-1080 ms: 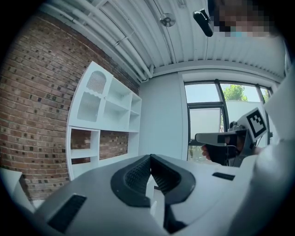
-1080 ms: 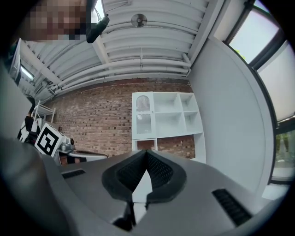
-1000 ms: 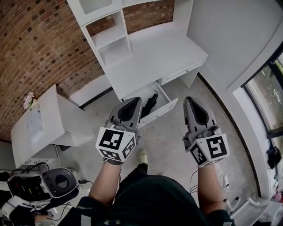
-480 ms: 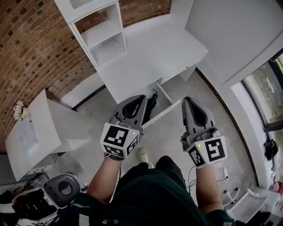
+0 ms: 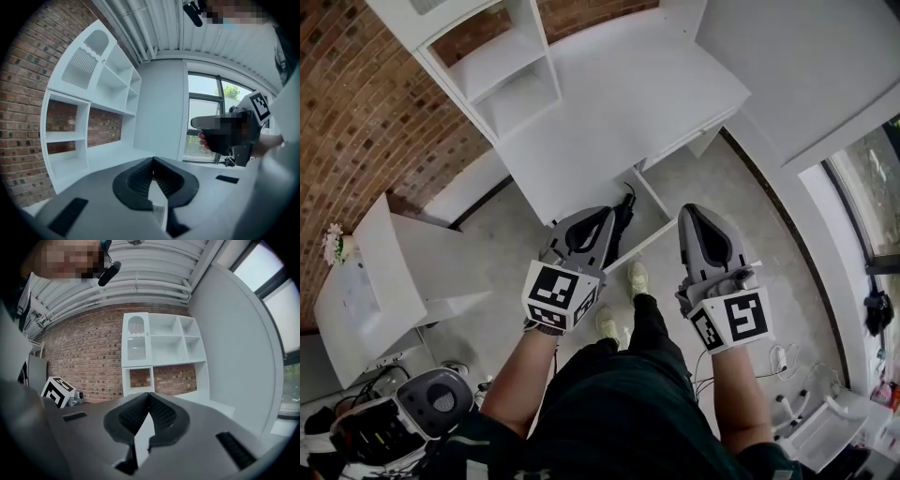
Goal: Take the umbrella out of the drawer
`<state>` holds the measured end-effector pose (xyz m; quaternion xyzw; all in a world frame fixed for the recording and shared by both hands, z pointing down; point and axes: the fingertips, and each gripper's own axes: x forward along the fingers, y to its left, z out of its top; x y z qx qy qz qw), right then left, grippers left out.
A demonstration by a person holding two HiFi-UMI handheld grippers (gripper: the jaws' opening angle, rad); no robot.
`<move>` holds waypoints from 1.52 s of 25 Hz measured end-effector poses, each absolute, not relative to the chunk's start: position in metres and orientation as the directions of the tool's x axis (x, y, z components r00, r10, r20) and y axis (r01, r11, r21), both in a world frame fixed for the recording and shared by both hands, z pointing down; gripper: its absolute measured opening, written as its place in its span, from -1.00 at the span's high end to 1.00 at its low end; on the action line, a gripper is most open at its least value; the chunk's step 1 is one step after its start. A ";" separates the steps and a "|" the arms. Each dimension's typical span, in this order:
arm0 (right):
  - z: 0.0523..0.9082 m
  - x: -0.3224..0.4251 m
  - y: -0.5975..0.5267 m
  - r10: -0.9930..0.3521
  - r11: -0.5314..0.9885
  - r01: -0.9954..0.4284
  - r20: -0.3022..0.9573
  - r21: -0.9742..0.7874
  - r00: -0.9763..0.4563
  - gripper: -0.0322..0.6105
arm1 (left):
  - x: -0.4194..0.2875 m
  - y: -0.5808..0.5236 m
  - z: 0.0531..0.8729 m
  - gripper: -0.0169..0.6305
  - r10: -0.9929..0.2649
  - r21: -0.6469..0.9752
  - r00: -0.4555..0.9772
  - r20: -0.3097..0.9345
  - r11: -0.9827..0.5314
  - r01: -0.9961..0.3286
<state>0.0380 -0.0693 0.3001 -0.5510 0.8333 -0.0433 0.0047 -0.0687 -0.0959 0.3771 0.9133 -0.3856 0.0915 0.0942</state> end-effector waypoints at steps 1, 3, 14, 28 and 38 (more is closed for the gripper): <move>0.305 0.037 -0.075 -0.916 0.393 -0.916 0.048 -0.080 -0.398 0.89 | -0.068 -0.100 0.384 0.93 -0.685 0.099 0.685 0.248 -0.686 -0.721; 0.314 0.035 -0.088 -0.912 0.398 -0.913 0.072 -0.094 -0.405 0.89 | -0.066 -0.106 0.398 0.93 -0.681 0.100 0.683 0.266 -0.685 -0.722; 0.388 0.033 -0.168 -0.855 0.465 -0.870 0.170 -0.163 -0.489 0.89 | -0.043 -0.166 0.496 0.93 -0.653 0.123 0.636 0.410 -0.652 -0.749; 0.474 0.051 -0.229 -0.811 0.503 -0.840 0.224 -0.203 -0.540 0.89 | -0.028 -0.190 0.654 0.92 -0.517 0.161 0.573 0.636 -0.637 -0.754; 0.524 0.059 -0.244 -0.775 0.478 -0.826 0.299 -0.297 -0.556 0.89 | -0.031 -0.191 0.762 0.53 -0.356 0.185 0.493 0.794 -0.631 -0.754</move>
